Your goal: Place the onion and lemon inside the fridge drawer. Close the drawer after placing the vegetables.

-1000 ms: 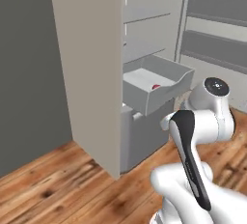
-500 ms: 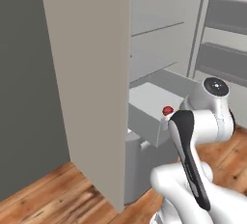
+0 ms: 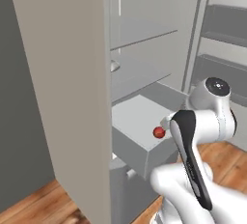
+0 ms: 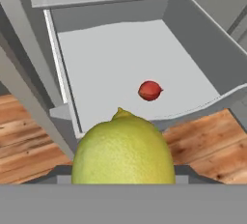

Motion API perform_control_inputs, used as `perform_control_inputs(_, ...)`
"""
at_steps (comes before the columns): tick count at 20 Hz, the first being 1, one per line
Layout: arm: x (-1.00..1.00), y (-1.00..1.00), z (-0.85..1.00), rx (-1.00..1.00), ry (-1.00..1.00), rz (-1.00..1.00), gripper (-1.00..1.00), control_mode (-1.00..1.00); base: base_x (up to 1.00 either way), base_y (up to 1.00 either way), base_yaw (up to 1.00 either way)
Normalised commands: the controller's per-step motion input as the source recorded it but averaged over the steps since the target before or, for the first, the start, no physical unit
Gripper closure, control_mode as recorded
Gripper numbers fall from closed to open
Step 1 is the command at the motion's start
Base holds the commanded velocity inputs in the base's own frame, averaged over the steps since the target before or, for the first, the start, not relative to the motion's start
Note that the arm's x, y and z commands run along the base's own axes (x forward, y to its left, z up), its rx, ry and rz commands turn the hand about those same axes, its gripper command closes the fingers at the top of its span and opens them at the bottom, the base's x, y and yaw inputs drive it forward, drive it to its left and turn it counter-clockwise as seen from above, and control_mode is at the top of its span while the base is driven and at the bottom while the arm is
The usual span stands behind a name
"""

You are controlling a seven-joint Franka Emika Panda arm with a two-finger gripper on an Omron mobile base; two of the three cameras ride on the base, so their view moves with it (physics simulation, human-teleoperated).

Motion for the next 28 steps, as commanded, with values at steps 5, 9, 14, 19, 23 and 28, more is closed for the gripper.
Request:
perform_control_inputs(5,0.00,0.00,0.00,0.00,0.00,0.00,1.00,1.00,0.56,0.00,0.00)
perform_control_inputs(9,0.00,0.00,0.00,0.00,0.00,0.00,1.00,1.00,0.25,0.00,0.00)
perform_control_inputs(14,0.10,-0.12,-0.02,0.00,0.06,0.00,1.00,-1.00,0.00,0.00,0.00)
perform_control_inputs(19,0.79,-0.22,-0.23,0.00,0.33,0.00,1.00,-1.00,0.00,0.00,0.00)
perform_control_inputs(23,0.94,0.00,-0.37,0.00,0.41,0.00,1.00,-1.00,0.00,0.00,0.00)
perform_control_inputs(28,0.45,-0.02,-0.59,0.00,0.18,0.01,1.00,-1.00,0.00,0.00,0.00)
